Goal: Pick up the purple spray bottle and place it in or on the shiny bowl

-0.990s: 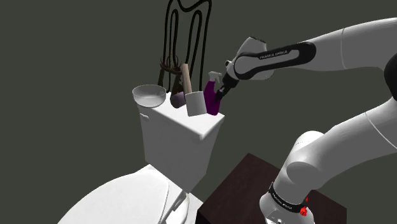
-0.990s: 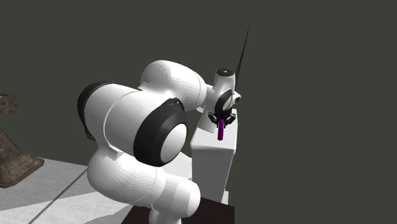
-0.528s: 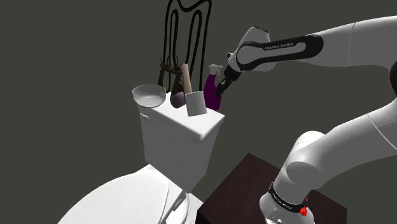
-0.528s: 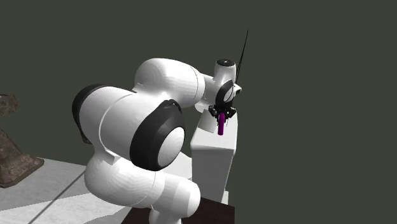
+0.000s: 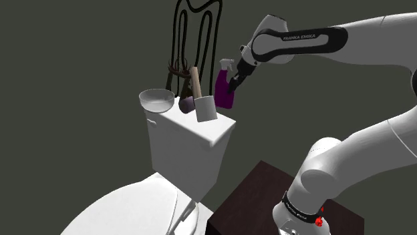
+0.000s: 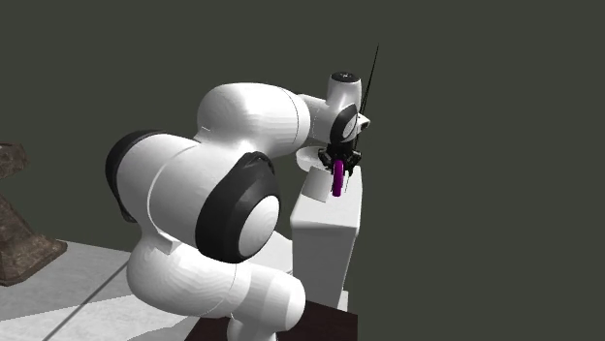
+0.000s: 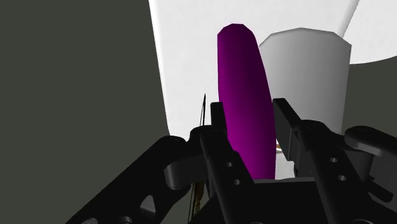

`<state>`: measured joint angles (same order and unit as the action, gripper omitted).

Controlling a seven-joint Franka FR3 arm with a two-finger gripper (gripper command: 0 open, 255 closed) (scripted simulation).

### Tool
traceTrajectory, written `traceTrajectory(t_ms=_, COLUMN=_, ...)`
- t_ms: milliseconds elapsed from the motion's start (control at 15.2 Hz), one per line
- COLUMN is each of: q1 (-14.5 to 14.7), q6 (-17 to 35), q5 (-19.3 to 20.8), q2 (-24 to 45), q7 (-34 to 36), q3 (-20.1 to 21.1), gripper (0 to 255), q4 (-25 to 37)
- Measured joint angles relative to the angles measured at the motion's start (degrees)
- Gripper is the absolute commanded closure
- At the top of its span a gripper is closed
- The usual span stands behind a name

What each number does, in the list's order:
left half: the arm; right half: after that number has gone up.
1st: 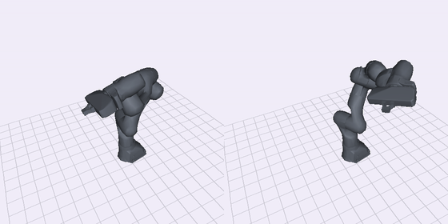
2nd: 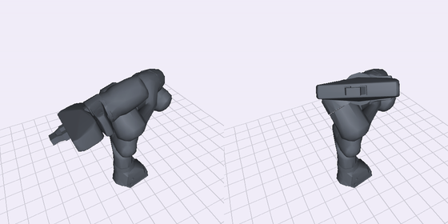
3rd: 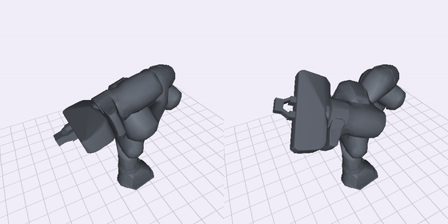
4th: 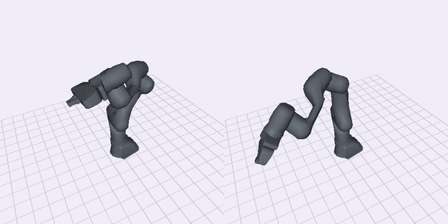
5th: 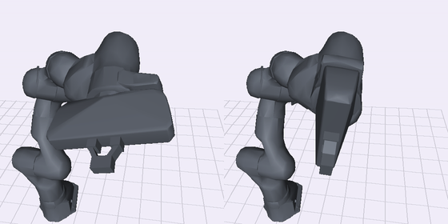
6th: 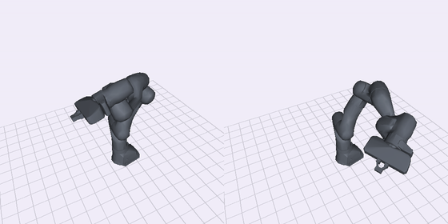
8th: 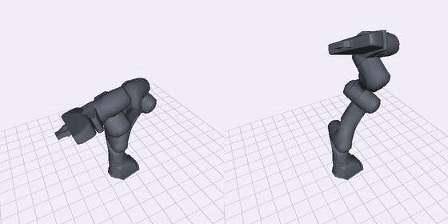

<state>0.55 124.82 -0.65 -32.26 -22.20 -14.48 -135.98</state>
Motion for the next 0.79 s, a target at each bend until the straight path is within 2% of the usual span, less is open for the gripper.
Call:
traceTrajectory(t_ms=528, q1=0.08, q6=-6.24, q5=0.02, q2=-0.05, q7=0.51, q3=0.37, gripper=255, q4=6.22)
traceTrajectory(t_ms=792, q1=0.77, q6=-6.91, q5=-0.5, q2=2.51, q7=1.41, q3=0.97, gripper=255, q4=9.47)
